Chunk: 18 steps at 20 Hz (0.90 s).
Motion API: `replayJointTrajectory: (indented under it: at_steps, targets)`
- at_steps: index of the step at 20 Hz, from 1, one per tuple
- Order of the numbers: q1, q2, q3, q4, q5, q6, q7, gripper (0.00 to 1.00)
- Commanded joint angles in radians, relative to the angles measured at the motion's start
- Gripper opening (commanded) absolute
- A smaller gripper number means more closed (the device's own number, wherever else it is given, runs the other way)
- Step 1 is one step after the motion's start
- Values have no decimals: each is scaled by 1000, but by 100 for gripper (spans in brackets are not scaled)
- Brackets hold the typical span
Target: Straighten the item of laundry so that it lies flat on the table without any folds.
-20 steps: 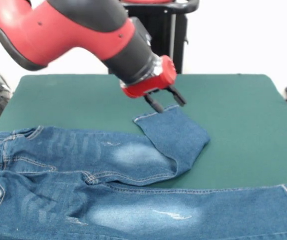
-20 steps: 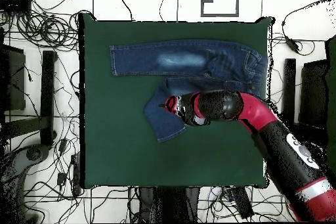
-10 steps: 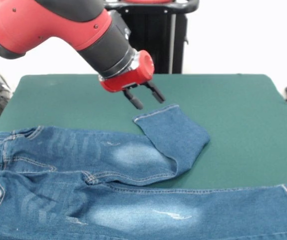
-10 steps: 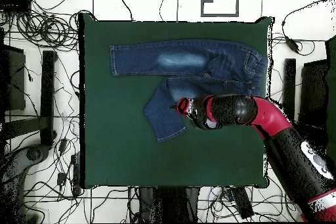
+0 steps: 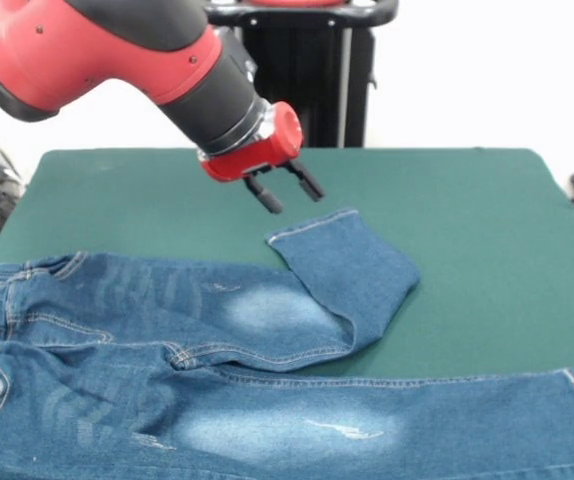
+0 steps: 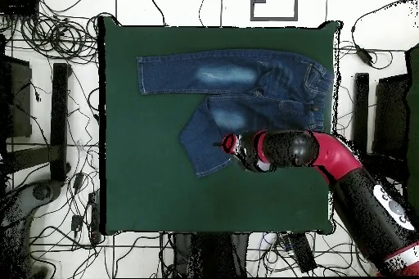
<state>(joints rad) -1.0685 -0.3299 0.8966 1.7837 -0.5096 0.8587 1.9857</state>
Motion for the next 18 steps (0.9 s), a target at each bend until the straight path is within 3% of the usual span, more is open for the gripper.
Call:
replayJointTrajectory:
  at_steps: [1,18]
  targets:
    - [5,69,3,101,-54,-93,-156,100]
    - [-91,168,-10,158,-125,-180,-177,100]
